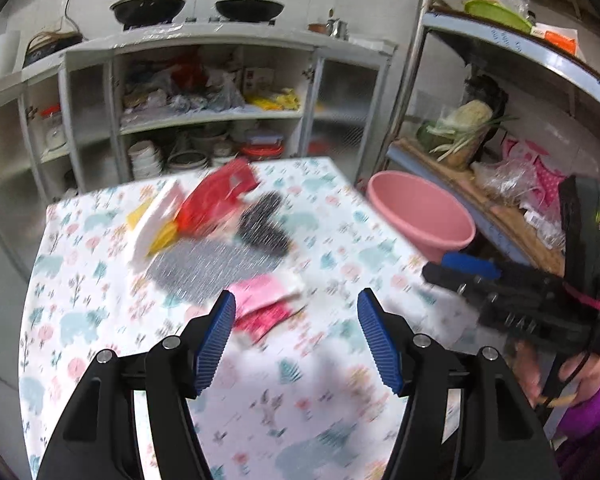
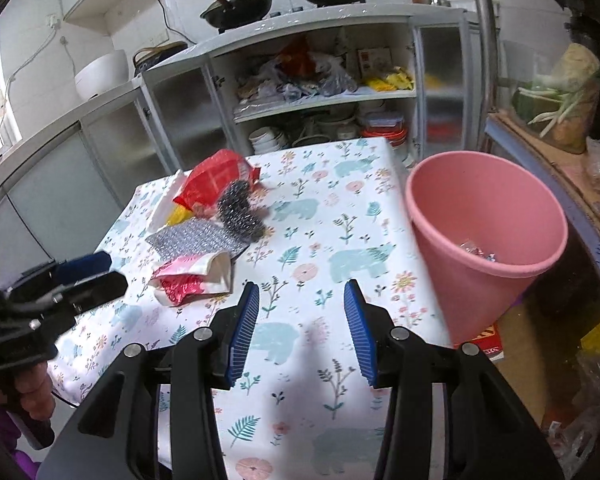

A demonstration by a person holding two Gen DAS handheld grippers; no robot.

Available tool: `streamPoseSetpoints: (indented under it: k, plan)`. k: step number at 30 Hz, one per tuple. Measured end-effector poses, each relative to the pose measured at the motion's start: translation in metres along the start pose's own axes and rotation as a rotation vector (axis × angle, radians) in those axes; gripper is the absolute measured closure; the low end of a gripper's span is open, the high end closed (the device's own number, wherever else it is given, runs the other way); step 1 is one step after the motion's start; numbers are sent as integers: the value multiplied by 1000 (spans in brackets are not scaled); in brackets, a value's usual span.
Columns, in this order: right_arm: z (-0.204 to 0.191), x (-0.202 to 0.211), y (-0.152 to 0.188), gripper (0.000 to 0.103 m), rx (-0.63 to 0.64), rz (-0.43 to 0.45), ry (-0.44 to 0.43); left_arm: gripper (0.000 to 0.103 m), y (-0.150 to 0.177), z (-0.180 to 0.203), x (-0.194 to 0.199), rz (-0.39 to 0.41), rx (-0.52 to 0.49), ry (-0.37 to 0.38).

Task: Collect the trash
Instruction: 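Grasp the pink paper cup with the left tool while the right grasps the steel wool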

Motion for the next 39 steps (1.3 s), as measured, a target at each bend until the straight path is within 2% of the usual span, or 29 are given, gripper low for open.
streamPoseSetpoints:
  k: [4,9,16,19,22,24,26,33,39]
  plan:
    - [-6,-8,3,58,13,-23,-16,41,17,-19,-10,-41,26,-22]
    - [-10,-16,6,58,17,-42,-23,41,19,-31,-26,-60,20,-37]
    - [-8,-26,8,58,13,-65,-22,41,17,-48,-60,-118,18,-37]
    - [-7,-30,7,58,10,-76,-21,42,18,-48,-64,-117,22,-11]
    - [-9,-36,6,58,9,-87,-25,52,22,-45,-67,-127,20,5]
    - [-12,-40,4,58,14,-92,-29,67,25,-46,-70,-137,31,11]
    - [-15,-43,3,58,22,-94,-32,78,25,-49,-70,-136,57,14]
    - [-33,-57,-5,58,53,-112,-58,80,22,-54,-59,-93,70,13]
    - [-55,-79,-26,58,77,-106,-87,80,18,-70,-36,-49,102,1]
Point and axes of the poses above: each gripper's, at about its wrist camera, not at the fingertips, and x roughly against the way its jaws point, z to its right, y to its underside, the point moved 10 cm from there along -x, roughly the way its jaws point
